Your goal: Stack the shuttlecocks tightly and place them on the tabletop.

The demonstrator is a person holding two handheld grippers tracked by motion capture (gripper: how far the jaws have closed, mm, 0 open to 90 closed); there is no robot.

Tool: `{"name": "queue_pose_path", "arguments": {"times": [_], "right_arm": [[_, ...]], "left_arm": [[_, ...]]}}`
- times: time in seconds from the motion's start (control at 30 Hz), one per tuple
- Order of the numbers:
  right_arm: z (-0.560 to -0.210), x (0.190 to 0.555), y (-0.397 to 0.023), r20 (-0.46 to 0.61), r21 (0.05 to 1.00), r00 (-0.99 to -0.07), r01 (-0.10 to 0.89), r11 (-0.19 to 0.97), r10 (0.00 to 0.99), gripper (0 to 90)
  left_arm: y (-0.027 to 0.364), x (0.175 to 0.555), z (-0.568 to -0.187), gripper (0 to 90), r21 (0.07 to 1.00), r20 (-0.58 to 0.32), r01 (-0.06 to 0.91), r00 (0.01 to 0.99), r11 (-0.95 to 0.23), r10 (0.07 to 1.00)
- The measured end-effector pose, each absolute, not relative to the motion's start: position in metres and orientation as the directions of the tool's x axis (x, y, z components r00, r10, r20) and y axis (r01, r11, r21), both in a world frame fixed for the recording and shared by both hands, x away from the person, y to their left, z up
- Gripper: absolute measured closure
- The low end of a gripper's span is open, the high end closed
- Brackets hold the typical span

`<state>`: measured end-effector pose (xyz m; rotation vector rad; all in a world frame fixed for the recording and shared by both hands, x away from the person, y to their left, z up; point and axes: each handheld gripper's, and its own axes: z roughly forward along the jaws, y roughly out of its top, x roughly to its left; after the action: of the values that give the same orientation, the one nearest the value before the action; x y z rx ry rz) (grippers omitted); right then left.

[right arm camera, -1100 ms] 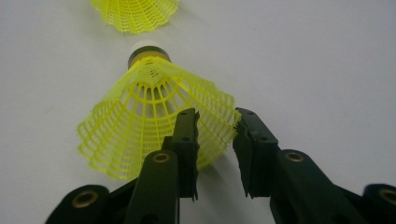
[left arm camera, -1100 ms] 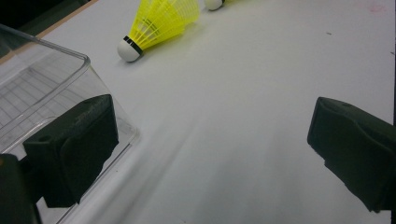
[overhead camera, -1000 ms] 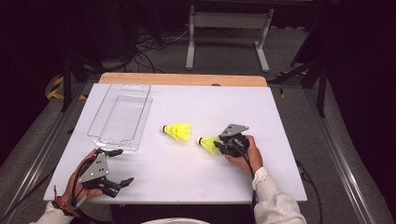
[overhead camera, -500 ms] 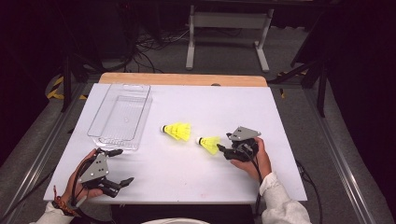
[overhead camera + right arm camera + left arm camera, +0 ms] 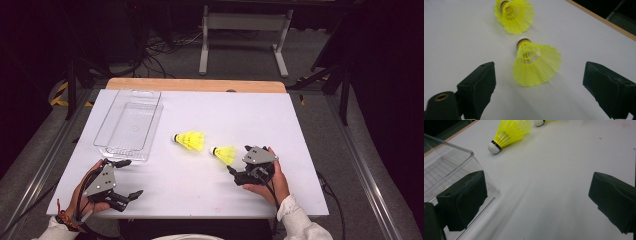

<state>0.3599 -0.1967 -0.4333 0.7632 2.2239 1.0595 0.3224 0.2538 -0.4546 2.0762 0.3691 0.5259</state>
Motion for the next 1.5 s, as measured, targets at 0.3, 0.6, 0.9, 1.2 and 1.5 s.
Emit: {"name": "queue_pose_path", "arguments": {"times": [0.3, 0.6, 0.9, 1.2, 1.5], "right_arm": [[-0.443, 0.355, -0.180, -0.221, 0.793, -0.734, 0.248, 0.557, 0.642, 24.5], [-0.451, 0.360, -0.172, -0.214, 0.775, -0.732, 0.276, 0.569, 0.647, 44.0], [-0.453, 0.363, -0.167, -0.201, 0.774, -0.735, 0.286, 0.565, 0.647, 68.8], [-0.454, 0.365, -0.168, -0.211, 0.773, -0.722, 0.289, 0.564, 0.659, 88.1], [-0.451, 0.365, -0.171, -0.222, 0.775, -0.717, 0.281, 0.566, 0.660, 90.0]], "left_arm": [[0.254, 0.322, -0.455, 2.9, 0.853, 0.221, 0.054, 0.863, -0.519, 0.453], [0.253, 0.322, -0.455, 3.0, 0.850, 0.223, 0.054, 0.865, -0.524, 0.450], [0.253, 0.323, -0.455, 2.9, 0.850, 0.223, 0.054, 0.865, -0.525, 0.450], [0.253, 0.323, -0.455, 3.0, 0.850, 0.220, 0.057, 0.865, -0.524, 0.450], [0.253, 0.323, -0.455, 3.0, 0.849, 0.221, 0.057, 0.865, -0.526, 0.451]]}}
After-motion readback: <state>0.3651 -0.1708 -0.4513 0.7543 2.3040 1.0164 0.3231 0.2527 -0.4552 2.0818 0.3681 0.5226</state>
